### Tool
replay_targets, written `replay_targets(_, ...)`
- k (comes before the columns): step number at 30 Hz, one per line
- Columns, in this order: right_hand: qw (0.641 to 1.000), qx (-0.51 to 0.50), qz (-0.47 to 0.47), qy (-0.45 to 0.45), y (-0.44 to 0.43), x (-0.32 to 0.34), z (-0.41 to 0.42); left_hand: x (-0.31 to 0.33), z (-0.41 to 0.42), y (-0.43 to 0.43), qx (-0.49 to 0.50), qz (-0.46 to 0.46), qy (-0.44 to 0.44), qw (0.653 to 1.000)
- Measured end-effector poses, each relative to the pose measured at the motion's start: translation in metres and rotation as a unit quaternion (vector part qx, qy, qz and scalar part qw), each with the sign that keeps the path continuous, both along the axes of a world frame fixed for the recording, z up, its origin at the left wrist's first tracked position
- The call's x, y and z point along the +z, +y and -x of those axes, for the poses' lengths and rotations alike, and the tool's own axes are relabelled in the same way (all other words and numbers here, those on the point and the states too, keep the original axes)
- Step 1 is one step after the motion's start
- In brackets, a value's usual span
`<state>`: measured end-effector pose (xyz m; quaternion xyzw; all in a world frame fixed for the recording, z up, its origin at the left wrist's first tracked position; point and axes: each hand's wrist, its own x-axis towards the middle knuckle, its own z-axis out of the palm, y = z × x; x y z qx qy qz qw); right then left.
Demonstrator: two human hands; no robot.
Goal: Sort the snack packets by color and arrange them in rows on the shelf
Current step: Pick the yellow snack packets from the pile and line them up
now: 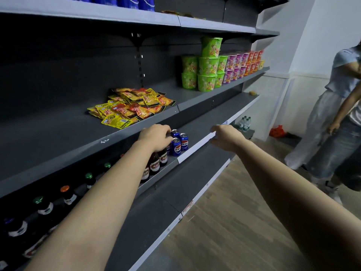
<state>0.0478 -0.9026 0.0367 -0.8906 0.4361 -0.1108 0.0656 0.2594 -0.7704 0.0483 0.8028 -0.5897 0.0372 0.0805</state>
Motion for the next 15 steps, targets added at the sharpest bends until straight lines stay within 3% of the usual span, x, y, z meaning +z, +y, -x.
replay_targets(9,0.999,0.033,0.005,0.013,-0.135,0.021,-0.048,0.014,-0.037,-0.115,0.048,0.01,-0.018,0.999)
replay_targets(15,0.996,0.093,0.013,0.01,-0.188,0.021,-0.099,0.012,-0.069,-0.145,0.099,0.014,-0.009,0.995)
